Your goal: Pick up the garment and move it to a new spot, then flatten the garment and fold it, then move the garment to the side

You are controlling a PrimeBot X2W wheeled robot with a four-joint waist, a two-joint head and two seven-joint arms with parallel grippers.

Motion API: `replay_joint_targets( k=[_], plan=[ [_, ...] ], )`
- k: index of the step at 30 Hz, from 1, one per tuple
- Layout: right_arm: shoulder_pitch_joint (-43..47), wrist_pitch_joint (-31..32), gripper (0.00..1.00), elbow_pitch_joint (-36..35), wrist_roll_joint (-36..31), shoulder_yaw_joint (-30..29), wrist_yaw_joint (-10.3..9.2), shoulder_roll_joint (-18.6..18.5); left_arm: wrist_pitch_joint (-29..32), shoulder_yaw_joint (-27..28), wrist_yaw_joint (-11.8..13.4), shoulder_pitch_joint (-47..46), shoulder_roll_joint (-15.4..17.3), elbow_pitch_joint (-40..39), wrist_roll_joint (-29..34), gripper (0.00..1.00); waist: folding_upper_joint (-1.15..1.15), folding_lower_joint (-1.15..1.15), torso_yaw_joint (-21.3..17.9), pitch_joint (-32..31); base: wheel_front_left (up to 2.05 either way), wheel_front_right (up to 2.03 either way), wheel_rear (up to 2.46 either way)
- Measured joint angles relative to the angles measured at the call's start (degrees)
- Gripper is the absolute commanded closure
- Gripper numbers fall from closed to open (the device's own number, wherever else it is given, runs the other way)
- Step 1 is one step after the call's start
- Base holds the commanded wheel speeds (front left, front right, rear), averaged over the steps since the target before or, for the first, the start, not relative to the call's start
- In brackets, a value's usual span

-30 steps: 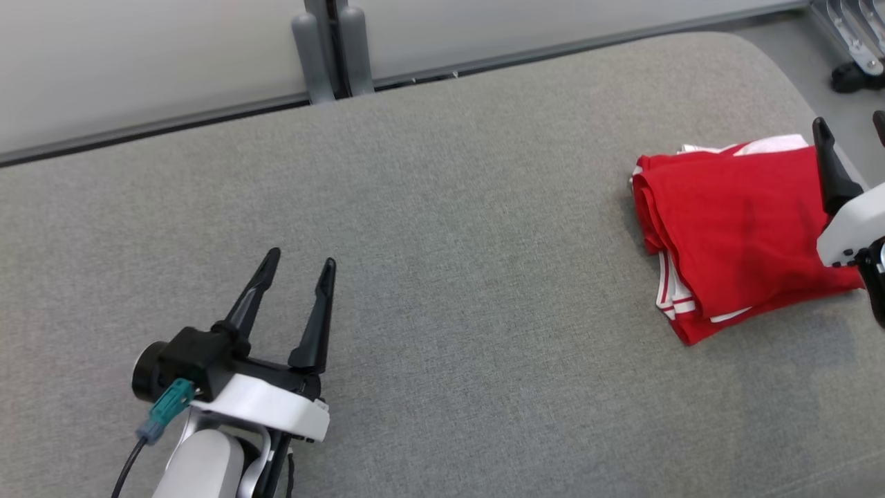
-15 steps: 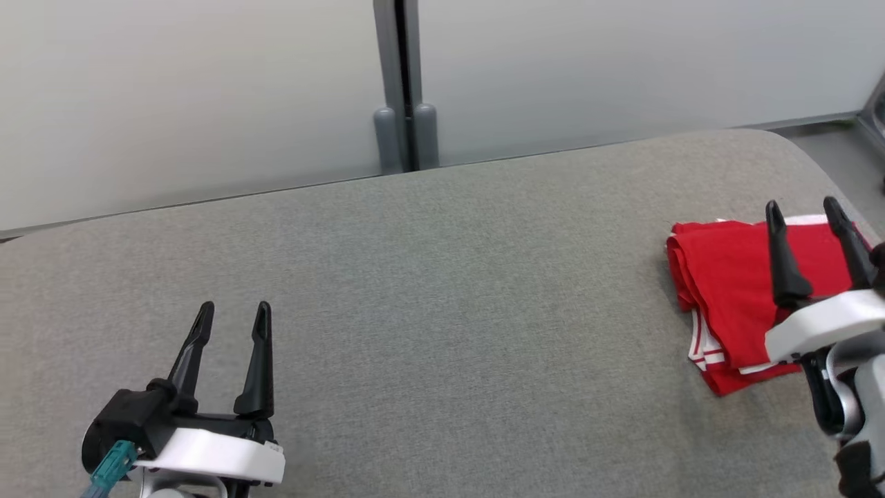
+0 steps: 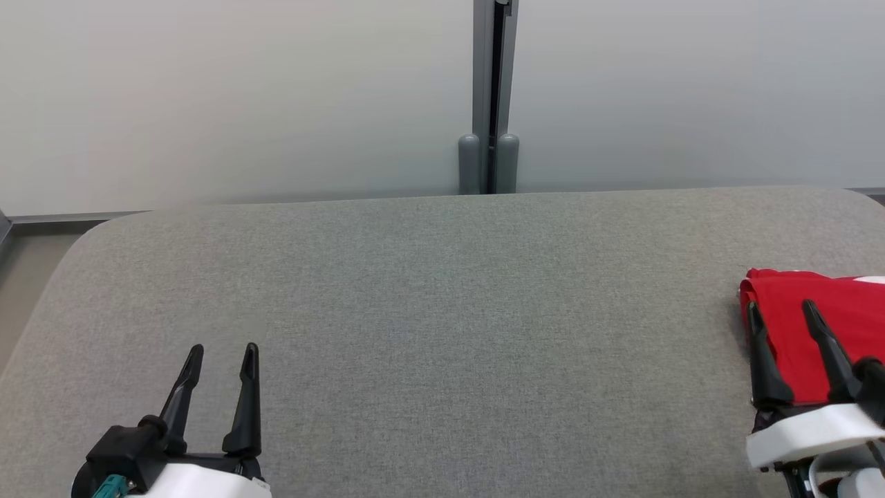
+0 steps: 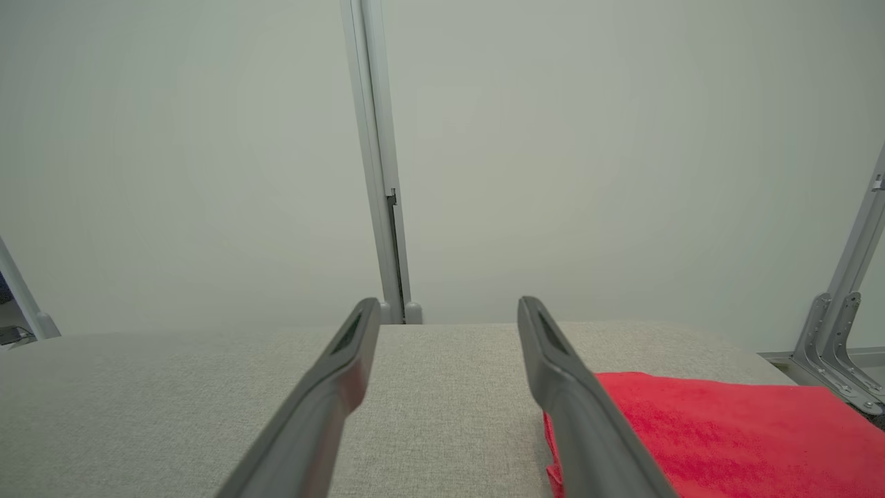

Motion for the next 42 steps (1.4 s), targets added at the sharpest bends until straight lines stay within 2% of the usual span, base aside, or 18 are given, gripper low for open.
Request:
replay_joint_targets(
  k=[9,25,26,31,42],
  plan=[
    [4.85,0.0,0.0,-3.77,-0.37,0.15,0.0,3.07,0.0,1.6,-0.66,0.63,-1.07,2.31,2.89,0.0,0.0,0.0,1.58,-0.77,0.0,0.0,0.0],
    [5.43,0.0,0.0,-4.35,-0.24,1.8,0.0,3.26,0.0,2.87,-2.1,0.73,-2.66,3.8,4.86,0.0,0.0,0.0,0.94,-1.13,0.0,0.0,0.0],
    [5.48,0.01,1.0,-4.11,-0.24,1.9,0.0,3.36,0.0,2.85,-2.15,0.8,-2.74,4.03,4.86,1.0,0.0,0.0,0.91,-1.16,0.0,0.0,0.0],
    [7.3,0.38,1.0,-1.83,0.31,2.15,0.0,4.66,0.49,2.74,-2.16,2.57,-3.59,6.59,4.26,1.0,0.0,0.0,0.88,-1.12,0.0,0.0,0.0],
    [6.95,3.45,1.0,-1.61,11.0,0.68,0.0,5.25,3.59,3.76,-2.18,1.99,-3.74,6.81,-6.88,1.0,0.0,0.0,0.71,-0.8,0.0,0.0,0.0]
  ],
)
